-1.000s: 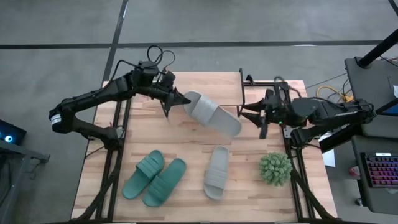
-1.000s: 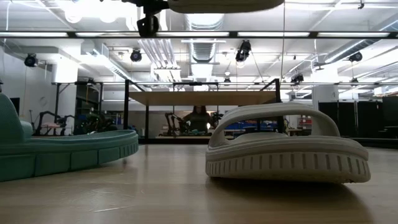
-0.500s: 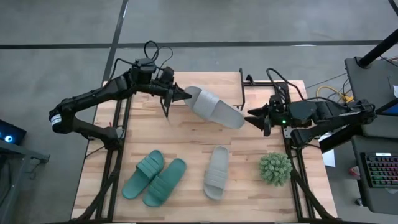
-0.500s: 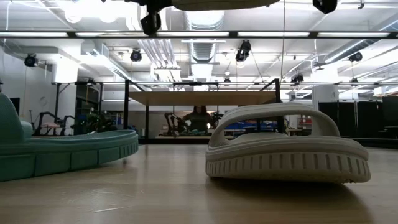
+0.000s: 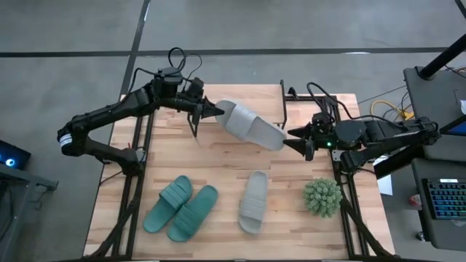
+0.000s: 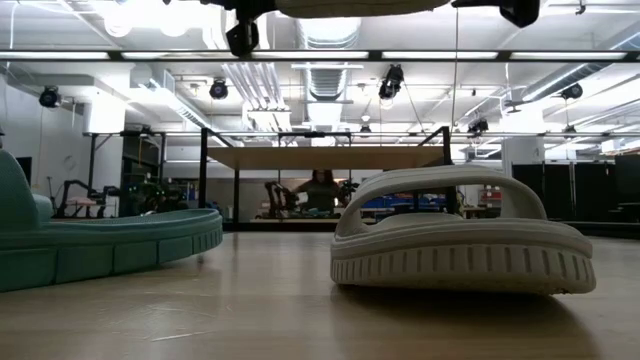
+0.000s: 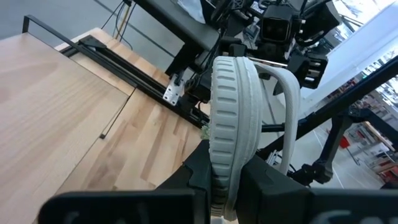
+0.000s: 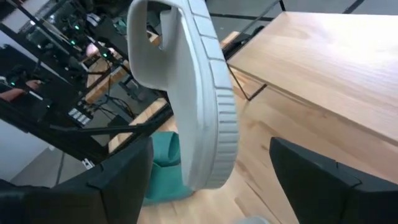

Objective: Pick and place slides into the shelf
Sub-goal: Put the right gray slide on the shelf

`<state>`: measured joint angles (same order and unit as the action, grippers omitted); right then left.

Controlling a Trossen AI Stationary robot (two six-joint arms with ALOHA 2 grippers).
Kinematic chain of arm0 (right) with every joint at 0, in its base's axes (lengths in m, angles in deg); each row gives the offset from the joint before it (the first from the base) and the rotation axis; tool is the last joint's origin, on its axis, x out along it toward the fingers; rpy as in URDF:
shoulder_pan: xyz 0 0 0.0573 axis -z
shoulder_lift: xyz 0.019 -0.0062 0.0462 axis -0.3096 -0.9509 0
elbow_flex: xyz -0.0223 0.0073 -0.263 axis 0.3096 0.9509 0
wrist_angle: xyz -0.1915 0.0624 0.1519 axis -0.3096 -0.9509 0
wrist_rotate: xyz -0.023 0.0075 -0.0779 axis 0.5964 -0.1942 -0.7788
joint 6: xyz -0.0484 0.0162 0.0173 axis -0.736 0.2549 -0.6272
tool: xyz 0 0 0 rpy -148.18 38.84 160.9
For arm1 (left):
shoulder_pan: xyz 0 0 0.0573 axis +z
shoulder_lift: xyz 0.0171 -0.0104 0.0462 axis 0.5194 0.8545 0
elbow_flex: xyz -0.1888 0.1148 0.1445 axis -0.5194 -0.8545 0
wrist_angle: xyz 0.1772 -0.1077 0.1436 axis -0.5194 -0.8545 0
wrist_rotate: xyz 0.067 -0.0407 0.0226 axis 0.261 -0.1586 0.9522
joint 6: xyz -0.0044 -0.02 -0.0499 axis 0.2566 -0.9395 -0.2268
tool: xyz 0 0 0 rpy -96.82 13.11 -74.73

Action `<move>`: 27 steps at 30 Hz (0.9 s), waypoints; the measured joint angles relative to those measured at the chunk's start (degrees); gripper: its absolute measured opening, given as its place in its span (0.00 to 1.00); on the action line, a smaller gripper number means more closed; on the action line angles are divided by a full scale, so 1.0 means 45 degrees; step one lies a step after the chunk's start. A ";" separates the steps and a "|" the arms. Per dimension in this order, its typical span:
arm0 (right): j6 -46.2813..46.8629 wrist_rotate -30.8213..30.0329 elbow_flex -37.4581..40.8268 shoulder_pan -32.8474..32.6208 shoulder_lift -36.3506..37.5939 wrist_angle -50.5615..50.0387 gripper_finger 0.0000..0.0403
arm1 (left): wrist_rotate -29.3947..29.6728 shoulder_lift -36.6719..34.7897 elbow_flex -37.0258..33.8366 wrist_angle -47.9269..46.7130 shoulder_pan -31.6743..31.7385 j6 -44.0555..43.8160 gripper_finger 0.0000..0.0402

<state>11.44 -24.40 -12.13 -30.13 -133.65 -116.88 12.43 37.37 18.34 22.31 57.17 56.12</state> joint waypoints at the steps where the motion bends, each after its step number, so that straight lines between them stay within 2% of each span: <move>1: 0.0003 0.0000 0.0026 0.0000 -0.0012 0.0010 0.78 | -0.0017 0.0002 0.0000 0.0000 0.0002 -0.0004 0.04; 8: 0.0327 0.0008 0.0691 0.0000 -0.0032 0.1206 0.78 | -0.0086 0.0002 -0.0007 0.0024 0.0002 -0.0016 0.04; 27: 0.0133 -0.0437 0.1071 0.0010 -0.0729 0.2333 0.78 | -0.0108 0.0007 -0.0075 0.0319 -0.0002 -0.0007 0.04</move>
<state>12.04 -26.37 -7.31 -30.09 -136.93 -106.38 11.95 37.40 18.01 23.75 57.16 56.08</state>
